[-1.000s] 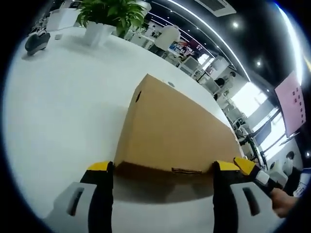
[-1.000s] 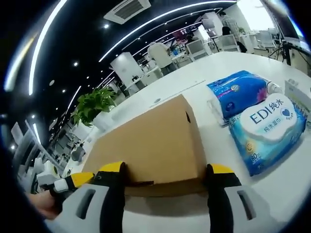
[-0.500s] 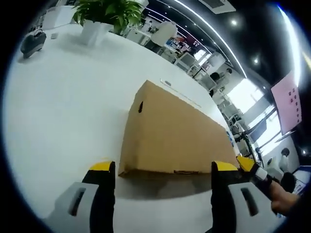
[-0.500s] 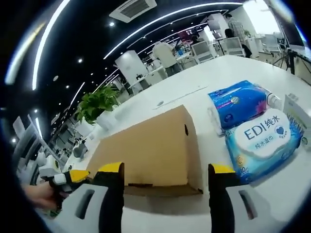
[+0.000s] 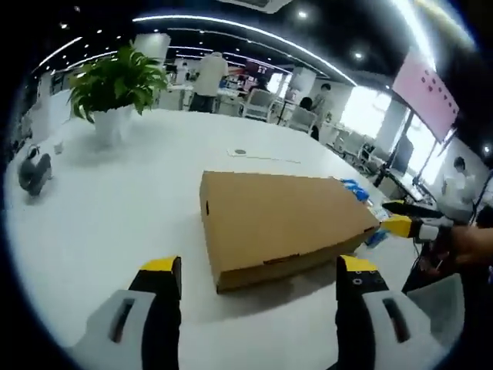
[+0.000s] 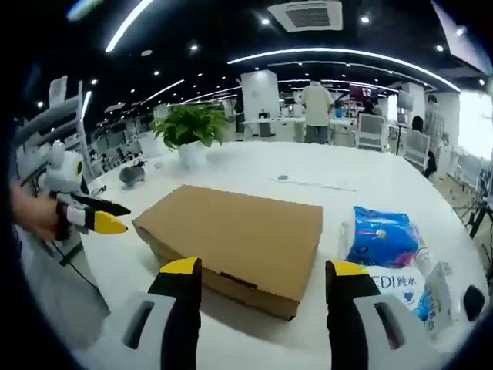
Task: Operate the shoe box by opening the lid, removing the specified soft item, and placing it in the target area until the item is outside and the box remains undamaged.
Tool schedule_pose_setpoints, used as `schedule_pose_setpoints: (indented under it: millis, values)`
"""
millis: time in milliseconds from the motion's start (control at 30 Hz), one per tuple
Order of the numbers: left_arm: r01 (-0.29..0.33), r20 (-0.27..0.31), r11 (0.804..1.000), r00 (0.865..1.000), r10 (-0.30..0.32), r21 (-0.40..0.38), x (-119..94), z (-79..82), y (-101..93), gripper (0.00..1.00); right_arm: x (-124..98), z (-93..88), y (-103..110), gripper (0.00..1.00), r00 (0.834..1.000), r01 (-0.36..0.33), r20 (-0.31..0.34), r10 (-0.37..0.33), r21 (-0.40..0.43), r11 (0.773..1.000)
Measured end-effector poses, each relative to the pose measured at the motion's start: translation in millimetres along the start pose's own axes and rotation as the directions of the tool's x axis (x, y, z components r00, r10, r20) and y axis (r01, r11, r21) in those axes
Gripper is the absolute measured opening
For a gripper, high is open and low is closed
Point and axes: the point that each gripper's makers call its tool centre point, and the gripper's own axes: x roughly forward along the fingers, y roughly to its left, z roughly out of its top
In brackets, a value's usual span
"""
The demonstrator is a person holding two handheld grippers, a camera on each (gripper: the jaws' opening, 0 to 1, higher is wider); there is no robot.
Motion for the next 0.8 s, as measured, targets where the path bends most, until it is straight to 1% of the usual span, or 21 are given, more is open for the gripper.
schedule_pose_setpoints:
  millis: [33,67,100,200,267,367,500,567,700,800]
  values:
    - [0.004,-0.004,1.000,1.000,-0.004,0.007,-1,-2.1,-0.5,0.78,0,-1.2,3,0.64,1.000,-0.013,-0.008,0.012,-0.002,1.000]
    - [0.003,-0.011,1.000,1.000,-0.003,0.010,-1,-4.9,-0.7,0.77,-1,-1.9,3,0.63,1.000,-0.019,-0.006,0.019,0.013,1.000]
    - [0.004,-0.030,1.000,1.000,-0.004,0.020,-1,-10.4,0.1,0.77,-2,-2.3,3,0.63,1.000,-0.016,-0.005,0.016,0.014,1.000]
    - [-0.015,-0.054,0.996,0.998,0.020,0.093,-3,-19.1,4.7,0.71,-5,-7.6,0,0.63,1.000,-0.008,-0.020,0.009,0.010,1.000]
    - [-0.006,-0.052,0.994,0.999,0.011,0.110,-2,-21.0,3.2,0.72,-7,-10.5,1,0.63,1.000,-0.012,-0.025,0.012,0.009,1.000]
    - [0.004,-0.064,0.993,0.998,0.004,0.122,-1,-24.0,2.6,0.74,-8,-18.1,3,0.60,0.998,-0.024,-0.055,0.022,-0.024,0.999]
    - [0.014,-0.071,0.992,0.997,-0.005,0.129,2,-26.0,1.1,0.70,-6,-22.1,4,0.60,0.997,-0.026,-0.069,0.023,-0.032,0.999]
    - [0.020,-0.078,0.989,0.997,-0.008,0.147,5,-26.7,0.4,0.69,-4,-22.7,4,0.60,0.997,-0.026,-0.070,0.024,-0.031,0.999]
    - [0.016,-0.093,0.987,0.996,-0.001,0.158,10,-28.7,2.5,0.69,-1,-24.3,7,0.59,0.997,-0.032,-0.075,0.030,-0.027,0.999]
    - [0.019,-0.100,0.985,0.995,-0.002,0.169,13,-28.6,2.1,0.67,3,-27.5,7,0.59,0.996,-0.033,-0.086,0.030,-0.035,0.999]
